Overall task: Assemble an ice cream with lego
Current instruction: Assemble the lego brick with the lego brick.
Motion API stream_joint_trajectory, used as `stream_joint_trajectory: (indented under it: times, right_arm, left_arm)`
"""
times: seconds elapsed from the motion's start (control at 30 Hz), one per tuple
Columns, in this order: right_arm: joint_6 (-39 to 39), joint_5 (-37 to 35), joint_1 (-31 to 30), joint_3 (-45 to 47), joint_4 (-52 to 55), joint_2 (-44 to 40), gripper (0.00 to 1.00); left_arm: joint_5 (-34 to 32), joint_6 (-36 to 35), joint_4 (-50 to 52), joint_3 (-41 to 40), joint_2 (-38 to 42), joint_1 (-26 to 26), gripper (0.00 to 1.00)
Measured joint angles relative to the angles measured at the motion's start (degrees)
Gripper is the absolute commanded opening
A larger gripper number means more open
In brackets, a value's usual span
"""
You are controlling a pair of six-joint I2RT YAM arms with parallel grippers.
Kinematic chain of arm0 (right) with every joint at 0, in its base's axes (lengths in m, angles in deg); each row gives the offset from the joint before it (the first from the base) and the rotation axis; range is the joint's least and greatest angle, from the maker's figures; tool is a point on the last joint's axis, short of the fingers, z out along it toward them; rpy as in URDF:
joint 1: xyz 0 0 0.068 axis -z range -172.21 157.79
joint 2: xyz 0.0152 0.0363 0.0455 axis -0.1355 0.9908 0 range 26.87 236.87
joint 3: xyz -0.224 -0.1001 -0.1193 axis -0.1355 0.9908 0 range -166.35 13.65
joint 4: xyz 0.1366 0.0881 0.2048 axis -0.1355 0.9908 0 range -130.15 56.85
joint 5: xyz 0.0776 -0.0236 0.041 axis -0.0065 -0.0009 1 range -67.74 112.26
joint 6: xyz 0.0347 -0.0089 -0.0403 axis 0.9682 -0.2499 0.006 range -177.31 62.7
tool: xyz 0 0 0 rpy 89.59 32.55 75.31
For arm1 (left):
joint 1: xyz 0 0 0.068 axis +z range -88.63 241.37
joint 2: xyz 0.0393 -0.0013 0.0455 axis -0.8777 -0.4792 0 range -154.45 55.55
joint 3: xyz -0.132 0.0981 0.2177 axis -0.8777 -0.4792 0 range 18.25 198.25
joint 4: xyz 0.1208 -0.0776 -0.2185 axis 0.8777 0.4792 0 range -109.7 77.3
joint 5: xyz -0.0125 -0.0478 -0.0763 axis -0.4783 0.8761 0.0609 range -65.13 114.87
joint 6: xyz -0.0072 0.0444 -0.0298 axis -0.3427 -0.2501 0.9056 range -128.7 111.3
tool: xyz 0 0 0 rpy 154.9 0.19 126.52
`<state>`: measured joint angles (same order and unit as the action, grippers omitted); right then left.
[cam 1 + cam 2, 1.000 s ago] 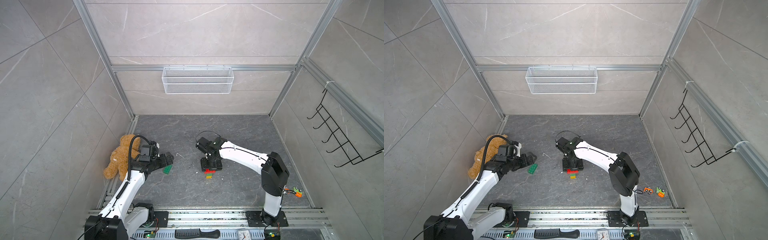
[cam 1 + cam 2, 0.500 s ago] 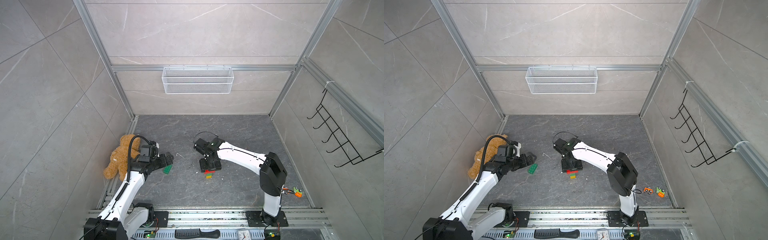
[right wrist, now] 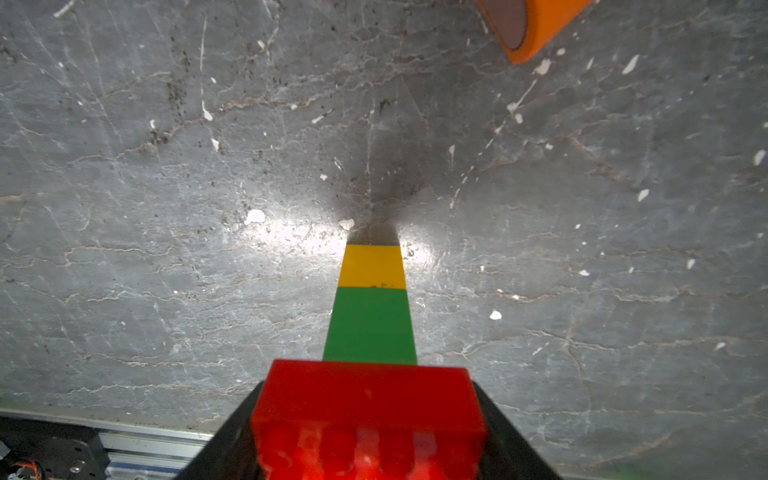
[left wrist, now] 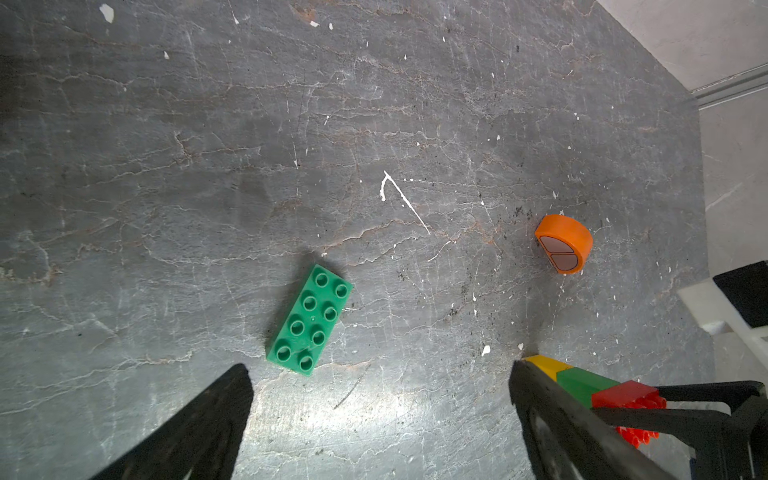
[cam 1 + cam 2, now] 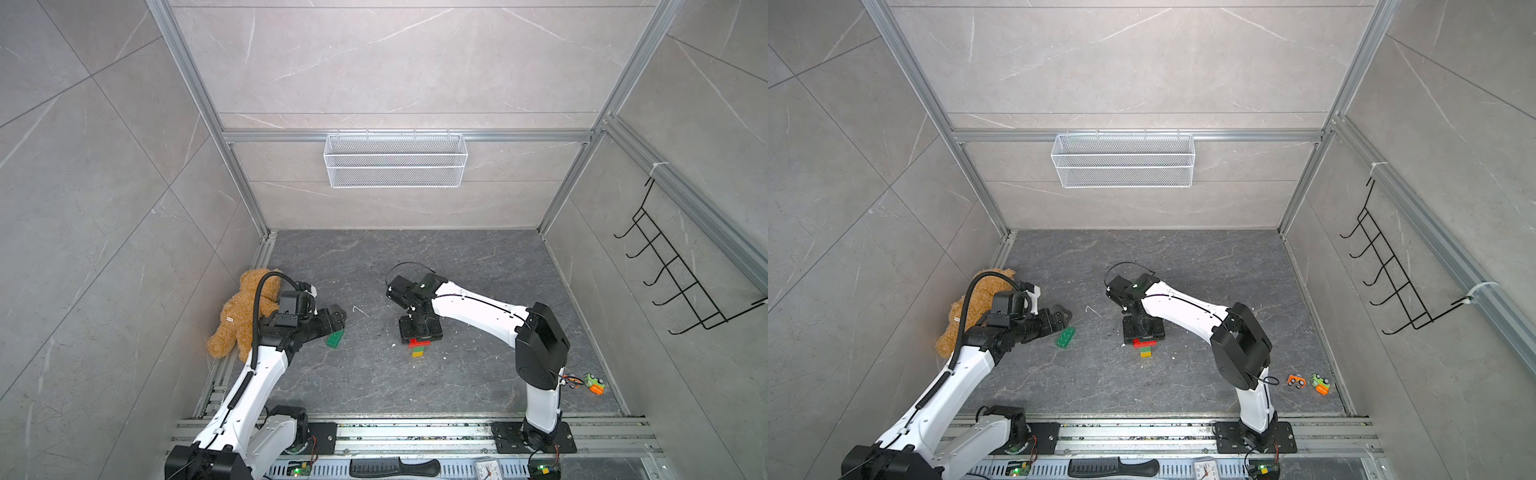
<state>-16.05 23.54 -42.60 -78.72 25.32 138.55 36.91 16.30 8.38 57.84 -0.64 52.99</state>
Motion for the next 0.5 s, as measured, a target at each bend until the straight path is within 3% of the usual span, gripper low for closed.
stream_joint_trajectory:
  times: [0.5]
  right_arm:
    - [0.1,-0.7,-0.1,-0.6,2.5,1.4,0.80]
  left_arm:
    - [-1.5,0.3,0.2,0.0,0.0,0.0,0.99]
